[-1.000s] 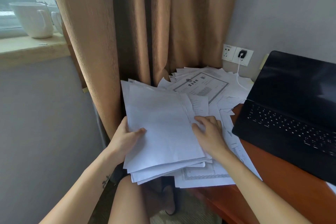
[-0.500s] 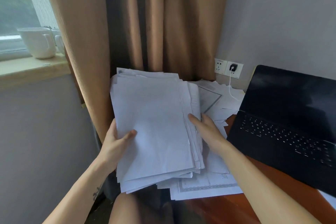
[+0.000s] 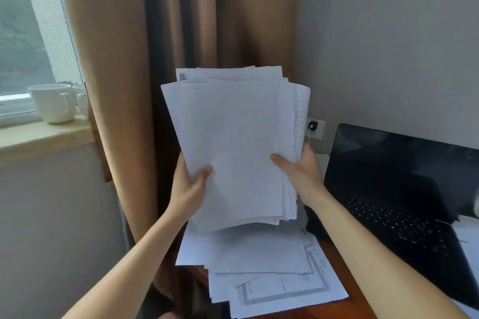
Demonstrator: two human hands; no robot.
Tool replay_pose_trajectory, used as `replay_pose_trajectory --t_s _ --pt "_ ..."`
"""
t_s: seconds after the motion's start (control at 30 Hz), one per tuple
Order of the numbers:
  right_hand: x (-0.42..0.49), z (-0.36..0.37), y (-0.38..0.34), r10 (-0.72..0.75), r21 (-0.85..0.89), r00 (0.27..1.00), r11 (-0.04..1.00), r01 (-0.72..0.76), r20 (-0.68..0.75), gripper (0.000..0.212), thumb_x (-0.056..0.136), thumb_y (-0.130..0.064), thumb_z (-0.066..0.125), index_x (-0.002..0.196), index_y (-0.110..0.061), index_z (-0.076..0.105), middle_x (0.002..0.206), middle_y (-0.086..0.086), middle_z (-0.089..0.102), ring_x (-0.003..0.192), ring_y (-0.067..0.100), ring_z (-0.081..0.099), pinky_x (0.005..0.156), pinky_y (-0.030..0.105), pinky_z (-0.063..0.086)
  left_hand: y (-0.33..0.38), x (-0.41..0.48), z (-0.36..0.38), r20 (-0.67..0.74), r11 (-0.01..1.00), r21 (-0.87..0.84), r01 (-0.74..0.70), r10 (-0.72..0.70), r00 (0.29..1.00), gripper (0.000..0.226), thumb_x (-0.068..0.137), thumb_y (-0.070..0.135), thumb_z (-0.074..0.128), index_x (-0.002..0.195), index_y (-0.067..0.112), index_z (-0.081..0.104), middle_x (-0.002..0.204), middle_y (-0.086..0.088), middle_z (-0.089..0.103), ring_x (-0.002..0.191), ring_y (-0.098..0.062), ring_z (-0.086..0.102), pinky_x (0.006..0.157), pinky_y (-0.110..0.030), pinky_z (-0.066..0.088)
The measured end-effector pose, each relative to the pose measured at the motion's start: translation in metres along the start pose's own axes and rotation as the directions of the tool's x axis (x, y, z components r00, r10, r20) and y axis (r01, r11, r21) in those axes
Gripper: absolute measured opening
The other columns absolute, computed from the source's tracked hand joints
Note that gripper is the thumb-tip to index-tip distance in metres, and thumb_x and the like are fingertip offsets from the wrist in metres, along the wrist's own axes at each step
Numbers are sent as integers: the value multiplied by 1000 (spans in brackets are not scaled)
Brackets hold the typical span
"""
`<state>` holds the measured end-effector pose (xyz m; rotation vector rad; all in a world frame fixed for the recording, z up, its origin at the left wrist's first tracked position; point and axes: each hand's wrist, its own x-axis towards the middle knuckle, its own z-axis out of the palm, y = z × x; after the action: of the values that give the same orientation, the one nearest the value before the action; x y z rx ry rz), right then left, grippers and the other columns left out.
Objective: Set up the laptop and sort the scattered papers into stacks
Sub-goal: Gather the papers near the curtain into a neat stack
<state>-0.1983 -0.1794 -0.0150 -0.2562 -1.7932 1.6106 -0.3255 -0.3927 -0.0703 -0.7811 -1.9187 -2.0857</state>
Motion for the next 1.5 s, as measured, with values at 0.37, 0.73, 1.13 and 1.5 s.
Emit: replay_pose_trajectory --t_s 0.37,0.73,1.13,1.5 --pt "-18 -14 32 43 -37 999 998 -44 -24 48 90 -3 70 120 -36 53 114 -10 68 100 1 67 77 17 54 -22 -6 6 44 974 -36 223 -221 974 44 90 24 81 131 21 64 117 6 76 104 -14 74 88 -36 61" --pt "-17 -24 27 -46 26 947 998 57 -319 32 92 6 59 107 -22 52 103 -4 66 88 0 67 72 18 55 -3 1 2 93 967 -146 207 -195 976 65 79 43 89 135 24 62 123 6 75 111 -15 73 94 -39 59" --pt "-8 -23 15 37 65 967 998 -21 -253 20 103 -13 45 105 -25 61 103 -7 67 100 13 62 91 33 49 17 10 11 46 961 -230 155 -148 988 34 88 33 77 120 24 69 111 6 79 105 -18 75 88 -37 59" --pt "3 -9 16 80 176 996 982 -72 -35 33 105 -24 35 126 -4 53 115 11 66 106 20 64 91 38 52 18 -1 -2 117 960 -258 110 -82 990 72 62 52 86 124 20 67 114 2 78 105 -18 75 76 -25 61"
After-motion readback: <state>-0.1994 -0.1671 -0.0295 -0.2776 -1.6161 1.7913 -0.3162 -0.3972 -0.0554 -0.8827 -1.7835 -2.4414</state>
